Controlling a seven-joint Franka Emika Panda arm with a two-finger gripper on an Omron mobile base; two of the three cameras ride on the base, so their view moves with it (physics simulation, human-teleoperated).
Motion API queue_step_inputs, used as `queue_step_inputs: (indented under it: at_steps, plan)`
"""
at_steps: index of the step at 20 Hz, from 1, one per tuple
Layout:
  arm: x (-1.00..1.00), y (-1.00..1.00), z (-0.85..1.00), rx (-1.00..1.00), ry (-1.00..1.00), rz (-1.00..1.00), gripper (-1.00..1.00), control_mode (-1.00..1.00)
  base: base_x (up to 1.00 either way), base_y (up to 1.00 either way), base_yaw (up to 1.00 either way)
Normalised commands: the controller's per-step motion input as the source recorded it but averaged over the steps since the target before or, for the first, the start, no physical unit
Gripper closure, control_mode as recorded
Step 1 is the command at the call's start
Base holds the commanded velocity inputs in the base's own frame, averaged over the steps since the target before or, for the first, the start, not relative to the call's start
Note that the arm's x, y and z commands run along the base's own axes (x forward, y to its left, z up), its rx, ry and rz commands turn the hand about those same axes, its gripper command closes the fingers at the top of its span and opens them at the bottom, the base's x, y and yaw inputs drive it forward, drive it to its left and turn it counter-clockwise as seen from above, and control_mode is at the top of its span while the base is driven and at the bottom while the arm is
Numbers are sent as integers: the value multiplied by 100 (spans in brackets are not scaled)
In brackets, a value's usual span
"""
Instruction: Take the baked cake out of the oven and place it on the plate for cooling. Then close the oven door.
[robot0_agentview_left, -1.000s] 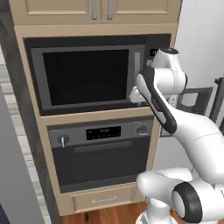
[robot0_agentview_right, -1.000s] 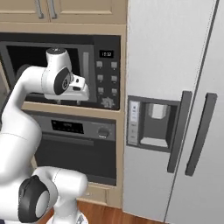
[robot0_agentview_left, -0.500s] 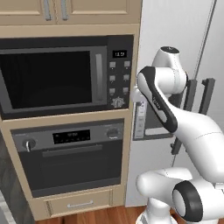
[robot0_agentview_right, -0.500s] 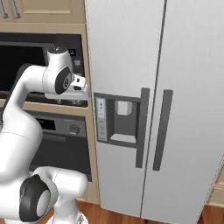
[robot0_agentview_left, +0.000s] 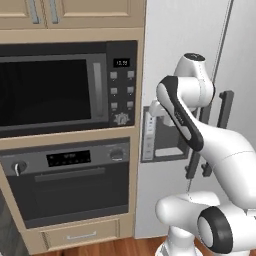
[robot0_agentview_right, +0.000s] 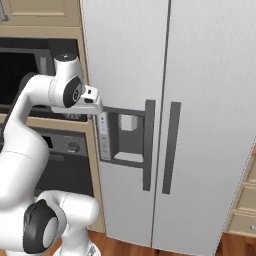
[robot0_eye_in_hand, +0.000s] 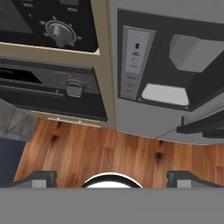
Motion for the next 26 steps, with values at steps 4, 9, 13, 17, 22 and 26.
queue_step_inputs:
  at_steps: [4,9,13,17,22,26]
  plan:
    - [0,0,0,0,0,0,-100,100,20,-30,2]
    - [0,0,0,0,0,0,-100,100,0,-14,0]
    - [0,0,0,0,0,0,-100,100,0,0,0]
    - [0,0,0,0,0,0,-100,100,0,0,0]
    - [0,0,0,0,0,0,-100,100,0,0,0]
    - [0,0,0,0,0,0,-100,-100,0,0,0]
